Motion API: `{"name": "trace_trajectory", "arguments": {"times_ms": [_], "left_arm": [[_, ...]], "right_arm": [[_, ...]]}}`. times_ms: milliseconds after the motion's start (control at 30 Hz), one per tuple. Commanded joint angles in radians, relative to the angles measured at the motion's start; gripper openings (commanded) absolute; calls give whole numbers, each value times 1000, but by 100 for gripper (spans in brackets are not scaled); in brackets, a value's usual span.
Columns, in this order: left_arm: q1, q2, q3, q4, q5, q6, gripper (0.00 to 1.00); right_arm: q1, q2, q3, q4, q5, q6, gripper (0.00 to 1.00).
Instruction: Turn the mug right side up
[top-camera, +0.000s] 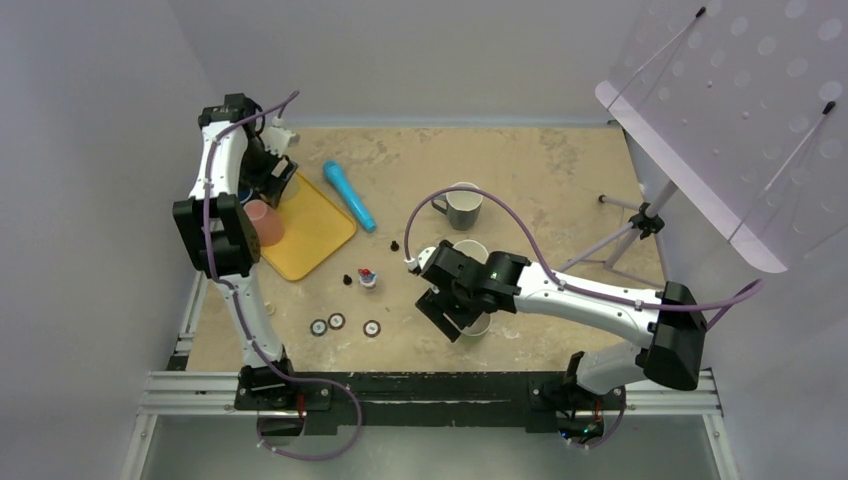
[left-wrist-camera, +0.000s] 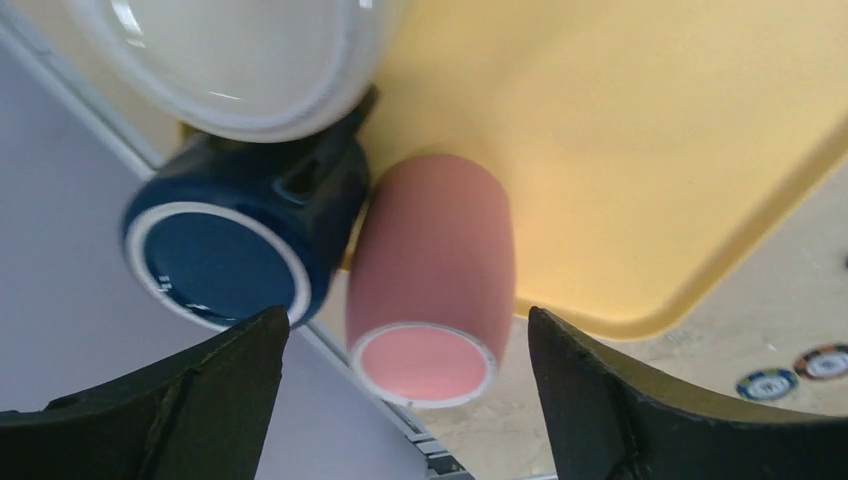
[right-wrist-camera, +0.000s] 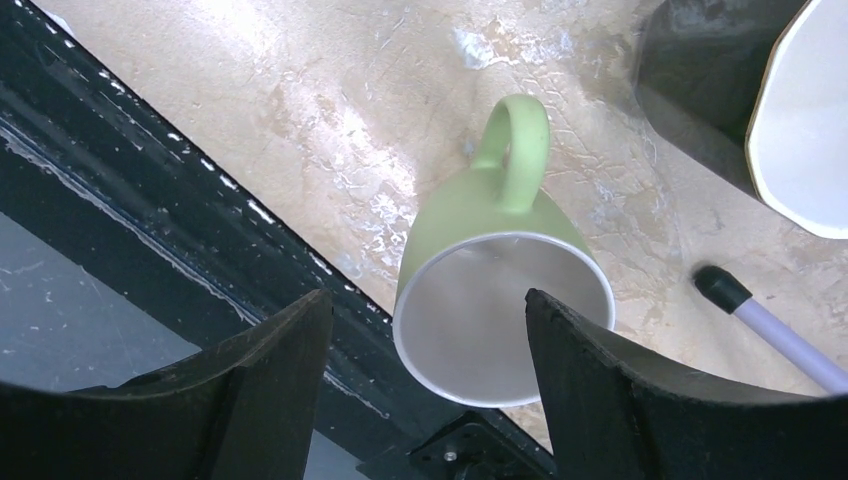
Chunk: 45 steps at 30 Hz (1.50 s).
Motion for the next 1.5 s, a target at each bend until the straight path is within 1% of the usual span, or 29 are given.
{"name": "trace_trajectory", "arguments": {"times_ms": [0,67,167,267,333,467,567,633,700,733,800,933,1000,1067,1167,1200,1267,1367,1467], "left_arm": [[1,-29,-23,-118,145,8,87],[-3,-34,-47,-160,193,40,83],[-21,-65,-132,-173,221,106,80],[-50,-99,-201,-173,226,176,78],[-64,-117,-214,-175,244,210,77],[-74,-146,-190,-145,272,233,82],[-88,-132,-142,-103,253,187,85],[-109,-92,-73,-145,220,151,85],[-114,-82,-48,-213,270,168,86],[-107,-119,-64,-221,307,182,86],[-86,-224,-135,-187,340,209,87],[-44,-429,-300,-115,284,264,86],[-26,-511,-397,-86,257,291,82],[-14,-588,-514,-18,217,303,76],[16,-675,-704,200,144,267,57],[26,-700,-742,255,147,259,55],[39,-711,-793,290,192,271,58],[48,-701,-878,386,200,299,59],[87,-662,-924,503,198,309,47]], "right_arm": [[-2,-32,-24,46,21,-28,74],[-2,-33,-23,54,21,-34,74],[-1,-25,-17,58,26,-39,74],[-2,-16,-14,65,27,-40,74],[-2,-10,-13,68,27,-40,74],[-2,6,-11,71,25,-41,74],[-3,25,-5,75,26,-51,74],[-3,35,1,74,30,-56,74],[-3,39,-2,73,38,-56,74],[-3,37,-8,74,41,-55,74],[-3,25,-26,83,44,-49,74],[-3,-15,-48,100,50,-36,74],[-3,-39,-60,119,59,-39,74],[-3,-64,-71,139,63,-47,74],[-3,-101,-85,154,77,-53,75],[-3,-114,-90,161,77,-52,75],[-3,-136,-94,172,71,-57,75],[-3,-172,-100,184,67,-60,75],[-3,-198,-103,189,69,-59,75]]}}
